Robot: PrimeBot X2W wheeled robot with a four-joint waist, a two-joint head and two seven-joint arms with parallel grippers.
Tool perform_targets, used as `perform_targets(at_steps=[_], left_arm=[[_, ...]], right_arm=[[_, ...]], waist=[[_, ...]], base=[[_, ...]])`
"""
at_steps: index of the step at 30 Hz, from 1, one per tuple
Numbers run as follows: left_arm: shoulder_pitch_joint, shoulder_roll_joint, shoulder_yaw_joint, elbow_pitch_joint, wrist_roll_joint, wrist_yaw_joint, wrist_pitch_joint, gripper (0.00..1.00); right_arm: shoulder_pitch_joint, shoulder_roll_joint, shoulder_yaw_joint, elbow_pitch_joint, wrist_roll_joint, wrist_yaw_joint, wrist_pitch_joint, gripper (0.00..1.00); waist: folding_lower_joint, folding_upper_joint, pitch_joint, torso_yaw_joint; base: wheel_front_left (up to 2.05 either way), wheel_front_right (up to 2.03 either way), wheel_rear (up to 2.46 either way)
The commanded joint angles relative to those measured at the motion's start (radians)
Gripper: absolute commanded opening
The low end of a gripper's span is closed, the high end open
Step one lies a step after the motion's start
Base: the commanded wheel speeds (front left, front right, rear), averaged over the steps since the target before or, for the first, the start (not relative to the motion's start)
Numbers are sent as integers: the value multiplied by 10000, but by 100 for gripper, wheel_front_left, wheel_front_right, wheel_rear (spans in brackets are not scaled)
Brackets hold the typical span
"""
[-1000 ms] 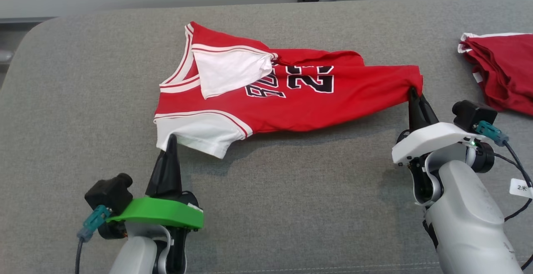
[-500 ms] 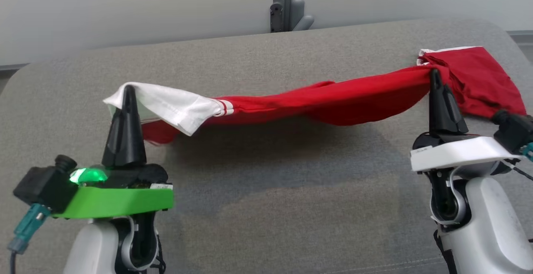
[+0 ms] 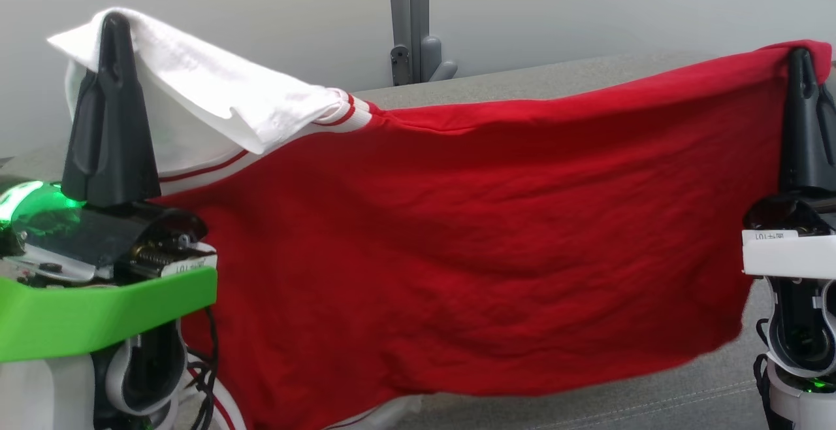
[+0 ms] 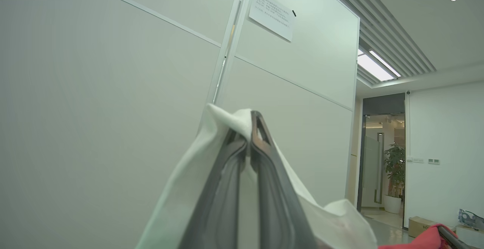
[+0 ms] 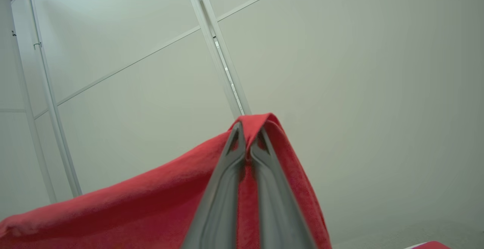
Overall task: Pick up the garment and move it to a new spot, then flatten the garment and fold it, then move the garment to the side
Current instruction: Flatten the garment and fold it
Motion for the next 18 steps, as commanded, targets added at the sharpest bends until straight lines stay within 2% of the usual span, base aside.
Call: perform_targets(at_steps=[1,5,9,12,18], left_arm=[[-340,171,17,-51,-33,56,181,0],[-1181,345,-79,328,-12,10,632,0],[-2495,363,-68,1417,-245,-169,924,0],[-4001,305,97,2669,-517,-220,1136,0],[-7877,654,124,5772,235,-415,953,0]], right_arm=[[-52,-12,-97,-154,28,-2,194,0],[-701,-77,41,103,-63,-2,719,0],[-2267,-377,493,1215,-296,0,906,0],[-4108,-524,737,2511,-451,-2,741,0],[-8389,-616,1268,5862,-1224,-2,-324,0]], waist=[[0,97,92,-5],[0,97,606,3],[0,97,1454,34],[0,97,2260,58],[0,97,3740,97]], base=[[0,0,0],[0,0,0],[0,0,0],[0,0,0],[0,0,0]])
